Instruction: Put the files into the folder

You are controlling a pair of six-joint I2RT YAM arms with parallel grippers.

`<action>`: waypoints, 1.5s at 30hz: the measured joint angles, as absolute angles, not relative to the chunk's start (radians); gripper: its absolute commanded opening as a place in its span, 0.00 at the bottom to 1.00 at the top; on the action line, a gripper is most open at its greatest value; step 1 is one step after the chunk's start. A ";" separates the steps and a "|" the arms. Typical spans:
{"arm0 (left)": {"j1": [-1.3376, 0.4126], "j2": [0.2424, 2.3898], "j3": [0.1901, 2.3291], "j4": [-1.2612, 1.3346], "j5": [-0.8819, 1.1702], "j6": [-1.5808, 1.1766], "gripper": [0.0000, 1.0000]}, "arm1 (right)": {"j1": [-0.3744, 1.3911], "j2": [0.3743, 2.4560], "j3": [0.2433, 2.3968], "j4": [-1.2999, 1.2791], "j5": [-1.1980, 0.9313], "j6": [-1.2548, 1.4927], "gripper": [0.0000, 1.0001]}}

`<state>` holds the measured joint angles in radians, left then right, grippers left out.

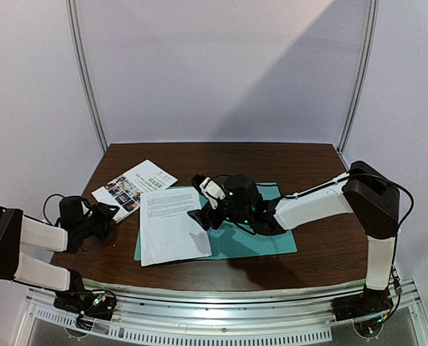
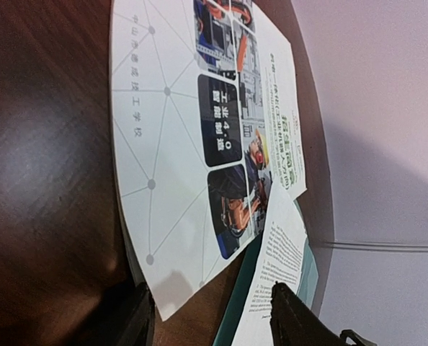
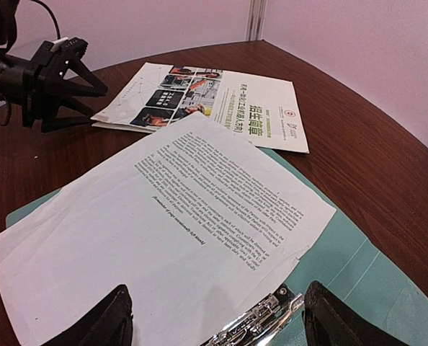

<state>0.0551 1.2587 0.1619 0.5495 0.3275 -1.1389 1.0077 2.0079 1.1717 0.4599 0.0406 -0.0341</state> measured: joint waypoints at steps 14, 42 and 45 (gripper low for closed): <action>0.057 1.363 0.181 0.629 0.317 -1.158 0.10 | 1.008 2.012 1.184 0.444 0.032 -0.034 0.81; 0.012 1.257 0.746 0.300 0.143 -0.870 0.00 | 1.008 2.014 1.282 0.385 0.070 -0.115 0.82; -0.069 1.273 0.853 0.260 0.125 -0.813 0.00 | 1.008 2.014 1.288 0.381 0.099 -0.136 0.83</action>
